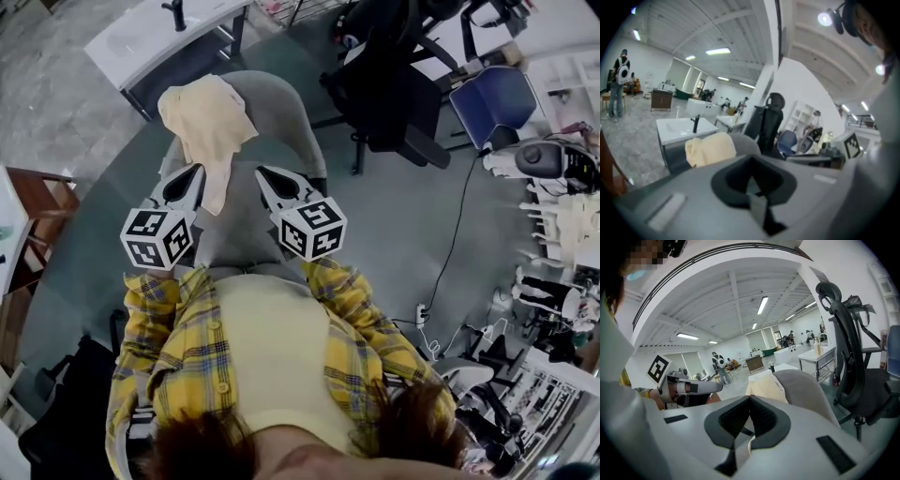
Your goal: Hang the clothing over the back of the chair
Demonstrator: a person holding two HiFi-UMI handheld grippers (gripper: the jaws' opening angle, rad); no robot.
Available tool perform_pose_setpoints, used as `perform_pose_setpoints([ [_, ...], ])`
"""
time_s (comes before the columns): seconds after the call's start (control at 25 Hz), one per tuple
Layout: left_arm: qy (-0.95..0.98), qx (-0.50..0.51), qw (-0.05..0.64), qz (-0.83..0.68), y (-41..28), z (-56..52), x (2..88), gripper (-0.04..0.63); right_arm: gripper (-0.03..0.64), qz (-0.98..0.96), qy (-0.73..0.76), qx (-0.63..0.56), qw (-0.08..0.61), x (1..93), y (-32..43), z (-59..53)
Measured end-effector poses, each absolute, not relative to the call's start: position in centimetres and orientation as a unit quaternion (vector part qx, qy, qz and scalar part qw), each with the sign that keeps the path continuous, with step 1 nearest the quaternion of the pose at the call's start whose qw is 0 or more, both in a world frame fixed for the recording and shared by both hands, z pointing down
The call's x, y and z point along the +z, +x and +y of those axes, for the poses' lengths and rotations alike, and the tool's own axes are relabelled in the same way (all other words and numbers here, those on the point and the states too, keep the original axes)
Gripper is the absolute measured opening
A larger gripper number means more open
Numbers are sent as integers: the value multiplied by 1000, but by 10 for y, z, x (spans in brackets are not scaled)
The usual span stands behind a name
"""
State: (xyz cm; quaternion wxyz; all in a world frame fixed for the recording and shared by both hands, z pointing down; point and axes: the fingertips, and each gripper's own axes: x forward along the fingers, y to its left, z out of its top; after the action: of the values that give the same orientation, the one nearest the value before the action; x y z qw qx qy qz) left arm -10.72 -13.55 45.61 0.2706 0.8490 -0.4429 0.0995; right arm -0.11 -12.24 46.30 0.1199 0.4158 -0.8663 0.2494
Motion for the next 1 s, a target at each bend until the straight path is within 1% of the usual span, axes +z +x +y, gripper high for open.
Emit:
perform_pose_setpoints([
  [1.0, 840, 114, 274, -453, -92, -126, 463, 6, 14, -867, 413, 248, 125, 465, 7, -121],
])
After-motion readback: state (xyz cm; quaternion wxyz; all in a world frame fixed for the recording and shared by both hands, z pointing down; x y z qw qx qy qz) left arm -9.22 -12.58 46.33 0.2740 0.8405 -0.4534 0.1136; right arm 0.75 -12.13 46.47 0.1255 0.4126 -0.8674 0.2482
